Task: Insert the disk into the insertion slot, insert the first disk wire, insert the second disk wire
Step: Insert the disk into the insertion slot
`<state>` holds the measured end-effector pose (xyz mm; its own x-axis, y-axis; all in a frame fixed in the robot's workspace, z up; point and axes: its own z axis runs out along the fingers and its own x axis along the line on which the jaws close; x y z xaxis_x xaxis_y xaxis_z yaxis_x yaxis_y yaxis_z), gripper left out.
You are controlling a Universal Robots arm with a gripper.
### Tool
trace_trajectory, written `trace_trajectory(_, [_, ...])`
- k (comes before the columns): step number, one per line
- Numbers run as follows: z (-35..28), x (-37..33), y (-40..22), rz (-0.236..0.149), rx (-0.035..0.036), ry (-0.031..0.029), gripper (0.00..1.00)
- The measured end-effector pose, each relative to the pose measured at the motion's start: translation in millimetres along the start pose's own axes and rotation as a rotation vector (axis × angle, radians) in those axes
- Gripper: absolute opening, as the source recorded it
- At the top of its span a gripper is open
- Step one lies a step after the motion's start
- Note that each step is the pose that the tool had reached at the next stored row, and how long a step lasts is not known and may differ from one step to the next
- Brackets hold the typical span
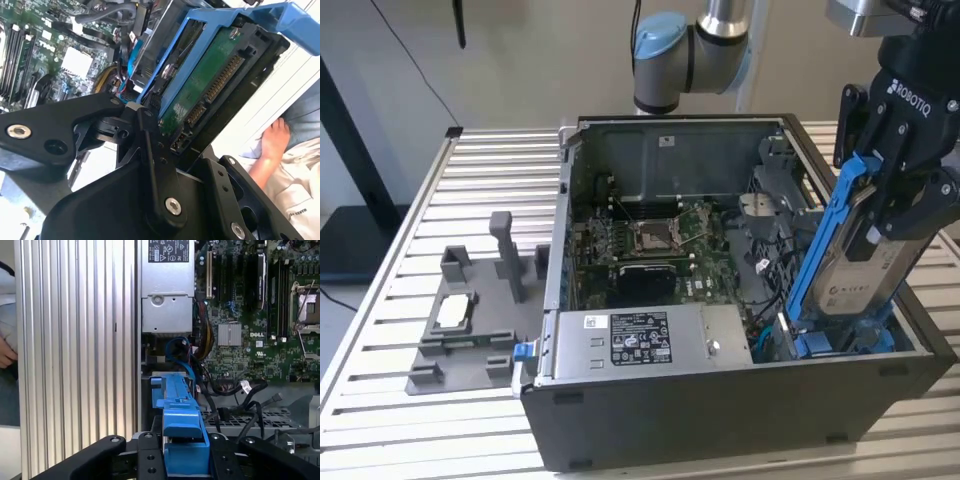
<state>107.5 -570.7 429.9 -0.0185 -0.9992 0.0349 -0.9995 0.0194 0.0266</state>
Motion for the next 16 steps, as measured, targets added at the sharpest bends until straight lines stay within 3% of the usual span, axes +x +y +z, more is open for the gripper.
trace_trajectory(3, [2.2,-0.2,-0.7,-0.001,-0.0004,-0.0224,0.33])
trace_trajectory(4, [3.0,-0.2,-1.1,-0.001,-0.0004,-0.0263,0.33])
trace_trajectory(9, [5.4,-0.3,-2.9,-0.005,0.0008,-0.0262,0.33])
trace_trajectory(16, [10.9,-0.3,-3.8,-0.012,0.0097,-0.0262,0.33])
